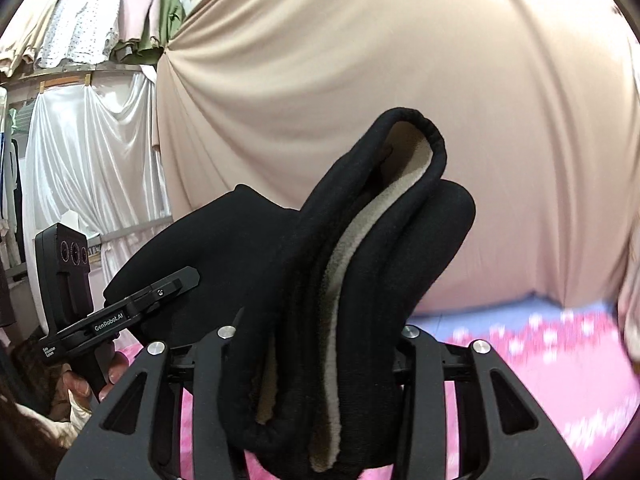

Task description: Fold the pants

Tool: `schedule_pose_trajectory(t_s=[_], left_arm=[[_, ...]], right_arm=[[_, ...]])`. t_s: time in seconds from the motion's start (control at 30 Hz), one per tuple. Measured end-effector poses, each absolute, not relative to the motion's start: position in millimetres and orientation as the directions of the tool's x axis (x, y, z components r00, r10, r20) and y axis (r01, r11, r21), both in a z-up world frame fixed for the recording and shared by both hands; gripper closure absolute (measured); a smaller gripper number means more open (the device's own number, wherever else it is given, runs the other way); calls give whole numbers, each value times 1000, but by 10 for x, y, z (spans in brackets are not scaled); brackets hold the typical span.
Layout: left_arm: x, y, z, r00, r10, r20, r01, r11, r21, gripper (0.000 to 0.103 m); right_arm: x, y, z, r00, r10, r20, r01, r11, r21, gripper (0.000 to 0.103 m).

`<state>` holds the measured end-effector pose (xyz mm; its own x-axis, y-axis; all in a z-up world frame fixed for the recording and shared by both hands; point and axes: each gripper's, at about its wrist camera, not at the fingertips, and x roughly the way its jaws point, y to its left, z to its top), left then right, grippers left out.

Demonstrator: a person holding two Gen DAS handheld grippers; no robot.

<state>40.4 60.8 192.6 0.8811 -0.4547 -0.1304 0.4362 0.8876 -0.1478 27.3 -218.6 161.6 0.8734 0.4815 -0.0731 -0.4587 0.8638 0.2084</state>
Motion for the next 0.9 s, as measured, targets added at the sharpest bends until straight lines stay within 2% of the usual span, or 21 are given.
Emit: schedule_pose_trajectory(t_s=[0.13,0.4,0.63,0.9], left_arm=[[793,563,1996,895,-434,-100,420,898,-131,76],[1801,414,1677,909,-385,-161,368,921,-127,75],[2769,304,929,880,-356,-313,317,933,-171,75],[3415,219,44,809,-311,-498,264,950,-164,75]], right_arm=[[776,-2199,1769,875,479,-69,-459,866,198,65],[1885,-2219,1460,870,472,-141,-431,868,248,65],[2825,-2298,699,846,465,-260,-375,866,329,65],[3584,-2319,-324,764,473,-438,-296,861,413,65]])
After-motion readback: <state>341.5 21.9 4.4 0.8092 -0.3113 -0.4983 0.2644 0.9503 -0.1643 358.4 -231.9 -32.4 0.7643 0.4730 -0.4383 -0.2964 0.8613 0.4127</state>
